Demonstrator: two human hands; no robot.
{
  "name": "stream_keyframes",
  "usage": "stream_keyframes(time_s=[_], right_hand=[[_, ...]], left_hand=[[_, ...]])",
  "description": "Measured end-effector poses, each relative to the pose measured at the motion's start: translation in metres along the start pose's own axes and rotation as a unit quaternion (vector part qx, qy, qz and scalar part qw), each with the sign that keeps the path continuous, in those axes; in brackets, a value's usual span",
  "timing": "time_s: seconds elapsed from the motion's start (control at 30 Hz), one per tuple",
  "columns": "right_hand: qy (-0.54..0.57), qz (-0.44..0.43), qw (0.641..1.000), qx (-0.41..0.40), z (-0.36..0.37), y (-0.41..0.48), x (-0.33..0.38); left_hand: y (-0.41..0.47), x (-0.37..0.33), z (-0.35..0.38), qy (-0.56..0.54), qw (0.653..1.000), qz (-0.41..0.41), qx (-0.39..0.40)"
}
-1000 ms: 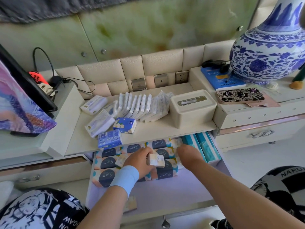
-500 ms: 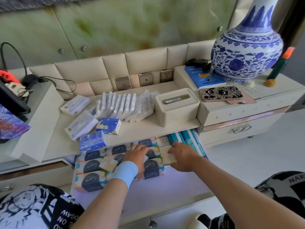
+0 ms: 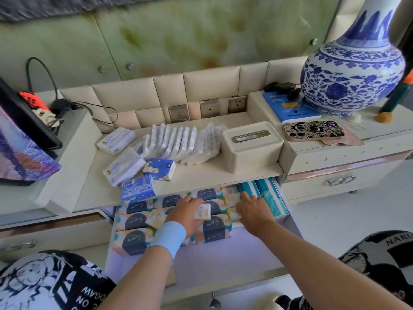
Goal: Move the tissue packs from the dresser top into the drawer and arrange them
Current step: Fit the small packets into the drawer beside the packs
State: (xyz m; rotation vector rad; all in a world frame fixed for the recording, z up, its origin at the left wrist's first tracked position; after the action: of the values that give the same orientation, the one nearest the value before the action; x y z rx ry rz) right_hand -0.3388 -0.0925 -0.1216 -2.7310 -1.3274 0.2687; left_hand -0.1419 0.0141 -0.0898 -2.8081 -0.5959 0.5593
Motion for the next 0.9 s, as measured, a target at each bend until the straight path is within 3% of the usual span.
stream_keyframes(time_s=[0.1, 0.17, 0.23, 0.37, 0.43, 0.53, 0.63, 0.8, 0.9], right_hand=[[0.072, -0.002, 0.997, -0.037, -0.02, 0.006, 0.014], [0.178, -0.026, 0.981, -0.075, -0.038, 0.009, 0.03], [0.273, -0.068, 0.958, -0.06, -0.051, 0.012, 0.049], [0.295, -0.095, 0.95, -0.045, -0.053, 0.019, 0.074], [0.291, -0.078, 0.953, -0.04, -0.053, 0.019, 0.076], [0.272, -0.063, 0.96, -0.026, -0.05, 0.018, 0.075], [0.254, -0.067, 0.965, -0.015, -0.046, 0.017, 0.072], [0.226, -0.056, 0.972, -0.011, -0.044, 0.006, 0.05], [0.211, -0.022, 0.977, -0.01, -0.04, -0.002, 0.026]], left_hand=[[-0.001, 0.002, -0.004, -0.046, 0.998, -0.027, -0.029], [-0.001, 0.002, -0.006, -0.068, 0.997, -0.028, -0.039], [-0.003, 0.001, -0.01, -0.111, 0.993, -0.03, -0.039], [-0.01, 0.006, -0.017, -0.172, 0.984, -0.03, -0.021], [-0.017, 0.013, -0.022, -0.14, 0.99, -0.021, -0.002], [-0.029, 0.035, -0.023, 0.034, 0.999, 0.018, 0.037], [-0.04, 0.051, -0.014, 0.16, 0.984, 0.052, 0.065], [-0.037, 0.045, -0.007, 0.203, 0.977, 0.064, 0.026], [-0.031, 0.035, -0.008, 0.151, 0.987, 0.063, 0.003]])
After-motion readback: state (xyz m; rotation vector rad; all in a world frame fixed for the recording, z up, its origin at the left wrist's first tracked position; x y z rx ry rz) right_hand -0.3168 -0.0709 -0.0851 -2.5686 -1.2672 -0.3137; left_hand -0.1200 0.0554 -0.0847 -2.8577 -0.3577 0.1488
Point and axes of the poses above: each hand's wrist, its own y-axis towards the middle knuckle, its own z-axis out of the palm, x = y × z, the point moved 2 cm from there along y, towards the middle knuckle, and after that the axes turned 6 degrees about -z, right-handed, at the moved point
